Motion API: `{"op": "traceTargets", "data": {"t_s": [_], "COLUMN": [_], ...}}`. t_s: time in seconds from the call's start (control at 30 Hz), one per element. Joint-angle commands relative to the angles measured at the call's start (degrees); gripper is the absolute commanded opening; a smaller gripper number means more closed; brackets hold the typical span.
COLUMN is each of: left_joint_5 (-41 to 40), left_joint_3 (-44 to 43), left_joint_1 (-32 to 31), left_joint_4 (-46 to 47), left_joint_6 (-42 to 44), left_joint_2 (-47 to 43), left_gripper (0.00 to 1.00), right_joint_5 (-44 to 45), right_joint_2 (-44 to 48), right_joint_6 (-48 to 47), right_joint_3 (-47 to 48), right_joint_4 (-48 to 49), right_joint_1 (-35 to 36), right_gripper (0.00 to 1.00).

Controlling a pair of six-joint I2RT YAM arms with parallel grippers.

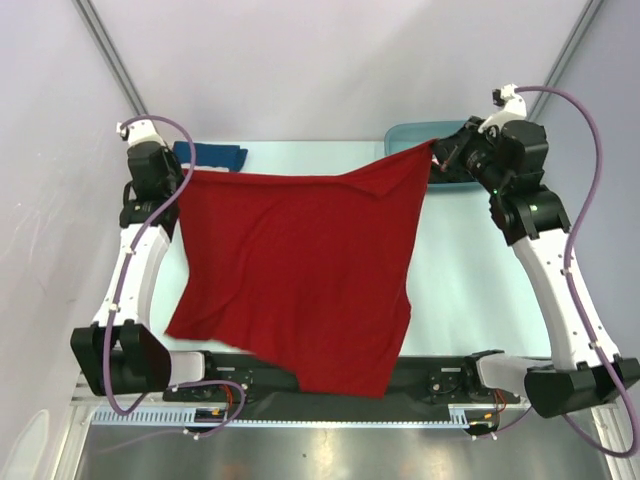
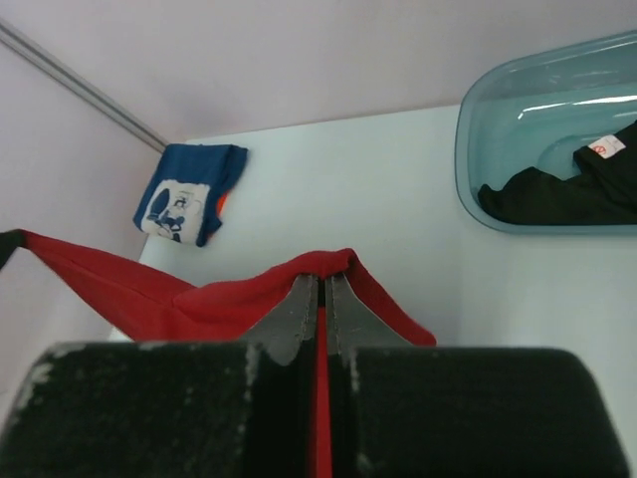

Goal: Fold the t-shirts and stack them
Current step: Flatten the tshirt out

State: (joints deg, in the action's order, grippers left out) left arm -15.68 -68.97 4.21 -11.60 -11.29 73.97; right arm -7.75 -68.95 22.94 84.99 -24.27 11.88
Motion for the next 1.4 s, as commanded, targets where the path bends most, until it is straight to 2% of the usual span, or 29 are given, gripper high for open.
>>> {"op": "traceTargets", "data": {"t_s": [0.0, 0.27, 0.57, 0.73, 0.83, 0.93, 1.13, 1.37], "left_joint_5": [2.4, 3.2, 3.3, 1.6, -0.7, -3.4, -4.5, -1.2], "left_joint_3": [-9.8, -22.0, -26.6, -29.3, -31.7, -33.4, -31.8, -20.0], "left_joint_1": [0.6, 1.3, 1.5, 1.1, -0.2, -2.1, -3.7, -3.6], "left_joint_4": [5.9, -0.5, -6.4, -9.3, -10.5, -10.9, -10.1, -4.2], "left_joint_6": [-1.9, -4.2, -5.9, -4.8, -2.6, -0.1, 1.7, 2.1], "left_joint_2": [-0.2, -2.7, -16.3, -24.4, -26.2, -27.6, -25.7, -16.7], "left_gripper": [0.0, 0.0, 0.0, 0.0, 0.0, 0.0, 0.0, 0.0], "right_joint_5": [1.8, 3.3, 1.2, -2.8, -6.3, -7.5, -6.9, -4.6], "right_joint_2": [1.2, 3.0, 13.2, 17.4, 16.8, 15.8, 13.7, 6.7], "right_joint_6": [-2.5, -4.9, -2.0, 0.9, 1.5, 2.8, 5.7, 5.9], "right_joint_3": [7.2, 18.4, 28.4, 34.9, 42.3, 46.2, 40.0, 29.6], "right_joint_4": [9.0, 0.6, -11.3, -16.7, -20.2, -22.4, -16.1, -6.6], "right_joint_1": [-0.2, 4.5, 6.6, 2.8, -1.4, -2.6, -2.7, -2.7], "right_gripper": [0.0, 0.0, 0.0, 0.0, 0.0, 0.0, 0.0, 0.0]}}
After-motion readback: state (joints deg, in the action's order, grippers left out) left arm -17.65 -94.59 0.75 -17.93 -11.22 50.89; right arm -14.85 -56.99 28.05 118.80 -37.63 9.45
